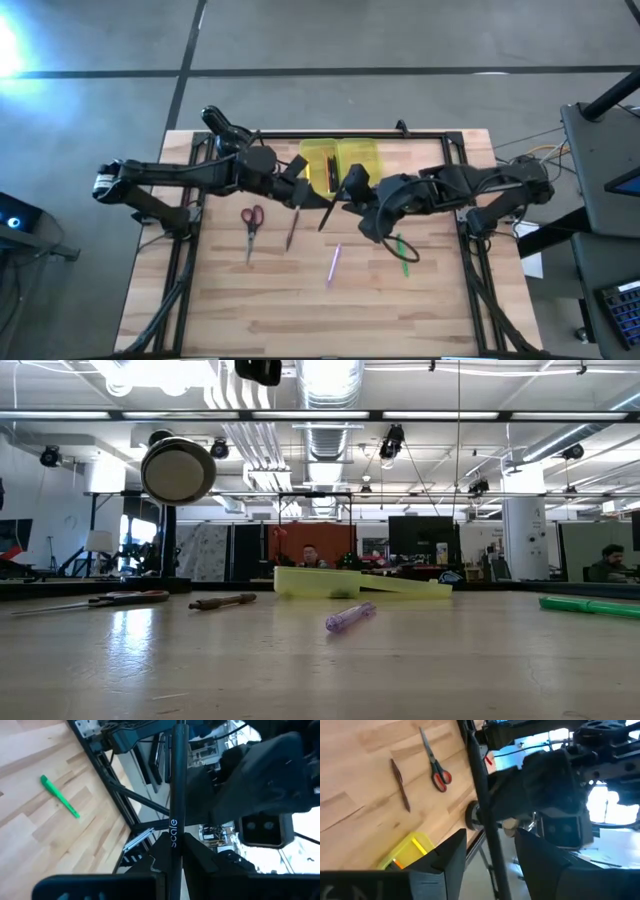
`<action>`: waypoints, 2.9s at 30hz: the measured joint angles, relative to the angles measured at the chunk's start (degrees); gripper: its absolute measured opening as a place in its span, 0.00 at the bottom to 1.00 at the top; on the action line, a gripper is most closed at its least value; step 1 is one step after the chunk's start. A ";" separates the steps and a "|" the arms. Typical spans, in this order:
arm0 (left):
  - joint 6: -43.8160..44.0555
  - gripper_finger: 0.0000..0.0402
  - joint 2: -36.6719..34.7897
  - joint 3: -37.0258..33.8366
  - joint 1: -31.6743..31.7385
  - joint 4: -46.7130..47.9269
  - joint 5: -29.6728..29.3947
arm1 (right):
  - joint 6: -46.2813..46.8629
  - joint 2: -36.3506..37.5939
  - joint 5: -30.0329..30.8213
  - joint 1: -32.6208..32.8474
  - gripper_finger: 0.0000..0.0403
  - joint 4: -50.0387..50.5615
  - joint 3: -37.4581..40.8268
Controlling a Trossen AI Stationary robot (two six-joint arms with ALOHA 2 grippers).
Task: Pick & place school supplies into a supply box
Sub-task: Put the black pen into the yellow supply box
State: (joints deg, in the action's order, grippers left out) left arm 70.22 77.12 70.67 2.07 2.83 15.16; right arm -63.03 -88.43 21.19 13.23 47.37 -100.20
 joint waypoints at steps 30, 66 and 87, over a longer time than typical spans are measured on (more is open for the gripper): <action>-0.92 0.07 -0.04 -0.11 0.29 -1.61 -3.49 | 0.00 -2.39 7.32 -1.69 0.07 -1.29 0.15; -64.29 0.35 -20.75 -0.22 -29.43 16.79 -80.60 | 51.79 1.19 -1.21 -4.19 0.08 2.91 0.15; -62.49 0.35 -19.93 -0.63 -31.15 16.90 -80.65 | 108.94 1.38 -8.17 -9.93 0.08 -20.07 13.15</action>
State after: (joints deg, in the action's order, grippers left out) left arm 7.73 57.20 70.04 -29.08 19.73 -65.49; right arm 45.91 -87.06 13.02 3.31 27.30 -87.05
